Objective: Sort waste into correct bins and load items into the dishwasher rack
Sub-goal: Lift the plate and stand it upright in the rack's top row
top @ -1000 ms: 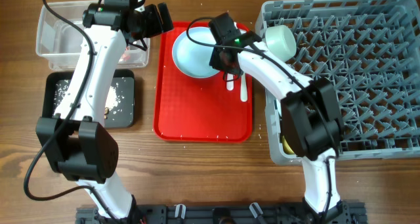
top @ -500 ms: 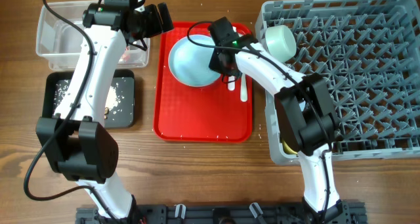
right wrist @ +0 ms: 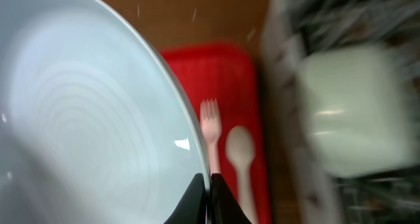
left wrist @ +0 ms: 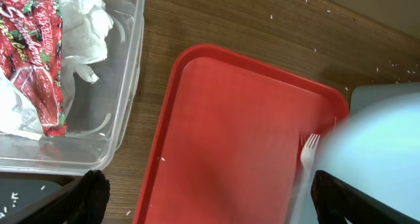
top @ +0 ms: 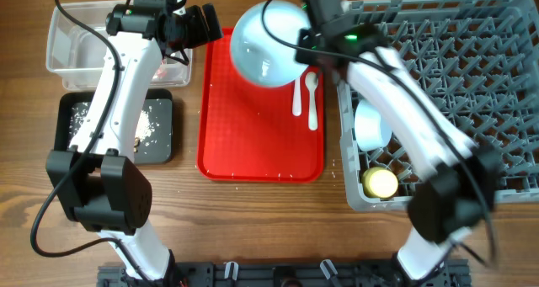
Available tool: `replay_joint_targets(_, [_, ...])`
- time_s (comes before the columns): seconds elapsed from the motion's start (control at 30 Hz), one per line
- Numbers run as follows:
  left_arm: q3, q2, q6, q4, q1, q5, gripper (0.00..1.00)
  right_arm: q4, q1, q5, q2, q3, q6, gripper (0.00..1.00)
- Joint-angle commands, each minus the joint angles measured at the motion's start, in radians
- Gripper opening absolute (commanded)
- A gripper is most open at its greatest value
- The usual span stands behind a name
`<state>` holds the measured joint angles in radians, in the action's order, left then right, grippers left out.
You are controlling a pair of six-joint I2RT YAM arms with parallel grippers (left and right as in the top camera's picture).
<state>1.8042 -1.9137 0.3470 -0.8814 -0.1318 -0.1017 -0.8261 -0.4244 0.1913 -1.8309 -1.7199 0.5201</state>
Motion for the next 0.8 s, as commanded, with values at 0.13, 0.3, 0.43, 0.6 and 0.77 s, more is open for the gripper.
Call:
replay_joint_targets(0.13, [0.013,0.011,0.006,0.003,-0.001,0.003,1.00,-0.206,0.093,0.439,0.307,-0.021,-0.264,0.04])
replay_joint_targets(0.3, [0.014,0.011,0.006,0.003,-0.001,0.002,1.00,-0.314,0.171,0.546,0.341,-0.021,-0.502,0.04])
replay_joint_targets(0.43, [0.014,0.011,0.006,0.003,-0.001,0.002,1.00,-0.277,0.217,0.684,0.330,0.028,-0.578,0.04])
replay_joint_targets(0.6, [0.014,0.011,0.006,0.003,-0.001,0.003,1.00,-0.147,0.229,0.823,0.282,0.118,-0.622,0.04])
replay_joint_targets(0.77, [0.014,0.011,0.006,0.003,-0.001,0.002,1.00,0.157,0.230,0.863,0.214,0.241,-0.783,0.04])
